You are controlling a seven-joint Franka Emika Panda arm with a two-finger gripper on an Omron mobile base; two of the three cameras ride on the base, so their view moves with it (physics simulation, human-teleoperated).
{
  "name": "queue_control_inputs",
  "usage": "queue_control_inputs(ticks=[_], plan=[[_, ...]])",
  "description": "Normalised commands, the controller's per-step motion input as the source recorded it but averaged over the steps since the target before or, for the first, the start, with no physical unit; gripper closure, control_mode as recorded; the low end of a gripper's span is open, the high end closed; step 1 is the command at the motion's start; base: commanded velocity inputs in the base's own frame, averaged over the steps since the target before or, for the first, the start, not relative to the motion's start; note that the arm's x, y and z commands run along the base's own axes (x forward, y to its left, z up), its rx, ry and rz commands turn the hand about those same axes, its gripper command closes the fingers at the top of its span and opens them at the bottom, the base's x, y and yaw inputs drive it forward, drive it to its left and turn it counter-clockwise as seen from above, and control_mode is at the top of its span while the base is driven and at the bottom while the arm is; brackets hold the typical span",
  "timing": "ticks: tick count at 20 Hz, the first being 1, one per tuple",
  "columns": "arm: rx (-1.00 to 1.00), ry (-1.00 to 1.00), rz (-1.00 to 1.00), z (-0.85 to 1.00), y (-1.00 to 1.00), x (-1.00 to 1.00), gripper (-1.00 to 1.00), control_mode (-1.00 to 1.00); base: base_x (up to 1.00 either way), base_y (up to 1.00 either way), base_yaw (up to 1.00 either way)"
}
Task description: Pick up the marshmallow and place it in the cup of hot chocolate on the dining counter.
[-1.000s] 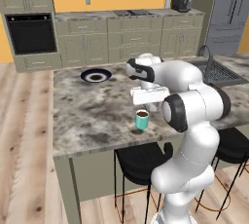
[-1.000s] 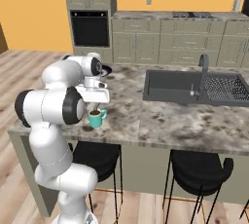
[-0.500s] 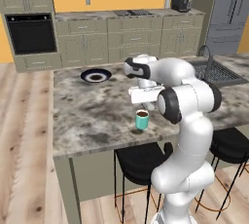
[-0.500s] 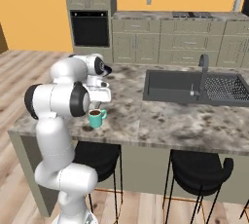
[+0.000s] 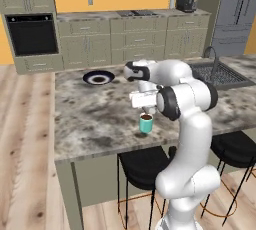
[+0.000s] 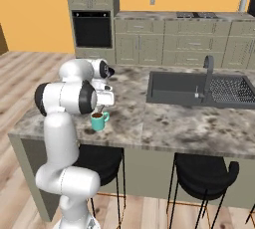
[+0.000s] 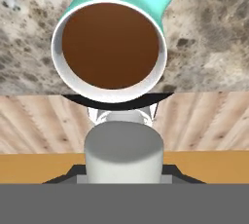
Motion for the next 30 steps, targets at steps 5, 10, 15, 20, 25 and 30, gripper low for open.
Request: queue_control_inputs(ticks=[5,10,15,20,25,30], plan=[[0.00,0.07,0.00,-0.17,0.01,0.17,1.00,-1.00,0.00,0.00,0.00],[0.00,0.07,0.00,-0.14,0.00,0.22,1.00,-1.00,0.00,0.00,0.00],[0.00,0.05,0.00,-0.17,0.00,0.18,1.00,-1.00,0.00,0.00,0.00],[0.00,0.05,0.00,-0.19,0.00,0.17,1.00,-1.00,0.00,0.00,0.00],[0.00,0.06,0.00,-0.11,0.00,0.20,1.00,-1.00,0.00,0.00,0.00],[0.00,0.01,0.00,0.00,0.00,-0.01,1.00,-1.00,0.00,0.00,0.00]])
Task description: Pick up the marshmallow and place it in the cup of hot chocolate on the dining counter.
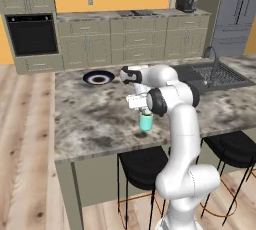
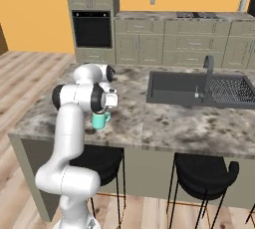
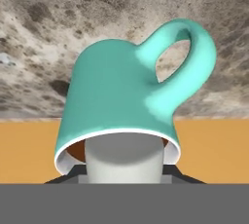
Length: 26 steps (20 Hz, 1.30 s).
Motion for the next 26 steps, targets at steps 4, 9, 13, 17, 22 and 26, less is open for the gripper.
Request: queue_control_inputs(ticks=[4,9,13,17,22,26], plan=[[0.00,0.00,0.00,0.00,0.00,-0.28,1.00,-1.00,0.00,0.00,0.00],[0.01,0.00,0.00,0.01,0.01,-0.41,-1.00,-1.00,0.00,0.00,0.00],[0.04,0.00,0.00,0.20,0.00,-0.32,-1.00,-1.00,0.00,0.00,0.00],[0.06,-0.01,0.00,0.35,0.05,-0.03,-1.00,-1.00,0.00,0.00,0.00],[0.05,0.00,0.00,0.44,0.14,0.04,-1.00,-1.00,0.00,0.00,0.00],[0.01,0.00,0.00,0.66,0.00,-0.16,-1.00,-1.00,0.00,0.00,0.00]])
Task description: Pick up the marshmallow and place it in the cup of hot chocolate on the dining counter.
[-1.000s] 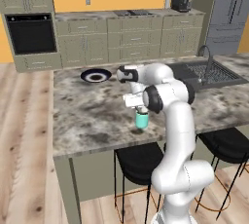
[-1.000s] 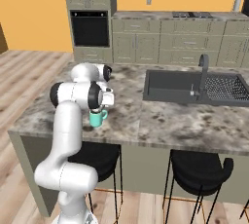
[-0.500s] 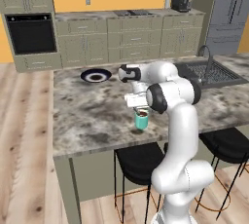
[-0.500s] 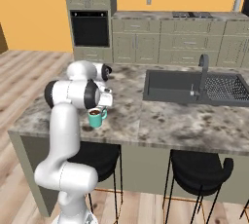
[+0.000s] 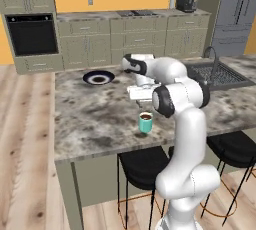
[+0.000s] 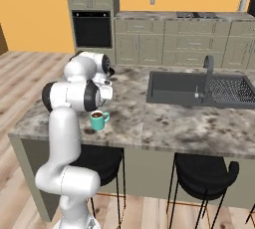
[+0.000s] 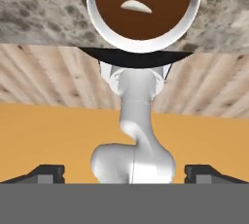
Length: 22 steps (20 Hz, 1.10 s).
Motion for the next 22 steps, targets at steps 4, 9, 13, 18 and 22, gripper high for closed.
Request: queue_control_inputs(ticks=[4,9,13,18,22], plan=[[0.00,0.00,0.00,0.65,0.00,-0.43,-1.00,-1.00,0.00,0.00,0.00],[0.00,0.00,0.00,0.63,-0.09,-0.67,-1.00,-1.00,0.00,0.00,0.00],[0.00,-0.05,0.00,0.73,-0.16,-0.59,-1.00,-1.00,0.00,0.00,0.00],[0.00,-0.10,0.00,0.71,-0.26,-0.67,-1.00,-1.00,0.00,0.00,0.00],[0.00,-0.16,0.00,0.46,-0.24,-0.63,-1.00,-1.00,0.00,0.00,0.00]])
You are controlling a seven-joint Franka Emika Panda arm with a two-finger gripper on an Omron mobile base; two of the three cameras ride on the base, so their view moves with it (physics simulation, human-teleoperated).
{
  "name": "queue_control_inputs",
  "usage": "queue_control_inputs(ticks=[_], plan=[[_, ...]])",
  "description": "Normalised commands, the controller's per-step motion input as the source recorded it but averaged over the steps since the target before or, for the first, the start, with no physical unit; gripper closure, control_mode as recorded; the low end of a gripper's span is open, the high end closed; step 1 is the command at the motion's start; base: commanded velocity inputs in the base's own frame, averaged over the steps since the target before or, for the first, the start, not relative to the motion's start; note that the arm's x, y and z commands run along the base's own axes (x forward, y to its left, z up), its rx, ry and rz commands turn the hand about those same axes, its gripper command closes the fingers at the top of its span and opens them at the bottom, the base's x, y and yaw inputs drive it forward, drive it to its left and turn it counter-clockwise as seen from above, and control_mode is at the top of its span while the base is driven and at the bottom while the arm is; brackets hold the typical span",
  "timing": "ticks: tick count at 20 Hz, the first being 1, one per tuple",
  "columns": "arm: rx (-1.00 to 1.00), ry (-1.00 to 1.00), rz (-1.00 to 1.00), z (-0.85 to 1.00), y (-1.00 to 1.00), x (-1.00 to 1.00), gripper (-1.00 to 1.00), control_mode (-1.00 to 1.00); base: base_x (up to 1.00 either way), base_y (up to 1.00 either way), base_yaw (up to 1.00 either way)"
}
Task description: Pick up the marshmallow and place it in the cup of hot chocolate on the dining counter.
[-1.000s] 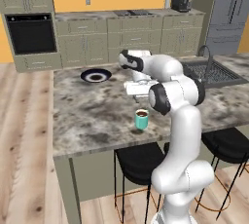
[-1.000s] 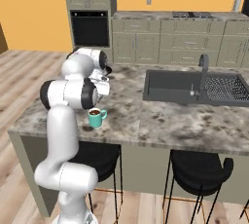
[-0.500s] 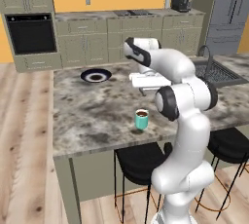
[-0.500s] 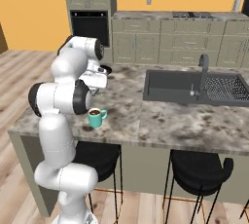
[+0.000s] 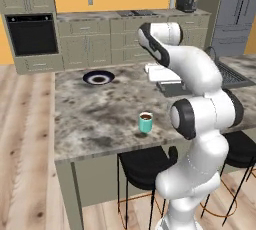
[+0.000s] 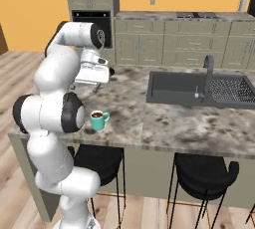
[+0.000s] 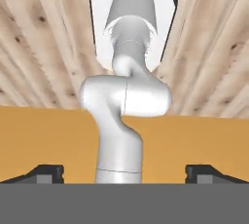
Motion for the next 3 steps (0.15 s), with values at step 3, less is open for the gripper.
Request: queue_control_inputs(ticks=[3], plan=[[0.00,-0.20,0.00,0.24,-0.16,-0.53,-1.00,-1.00,0.00,0.00,0.00]])
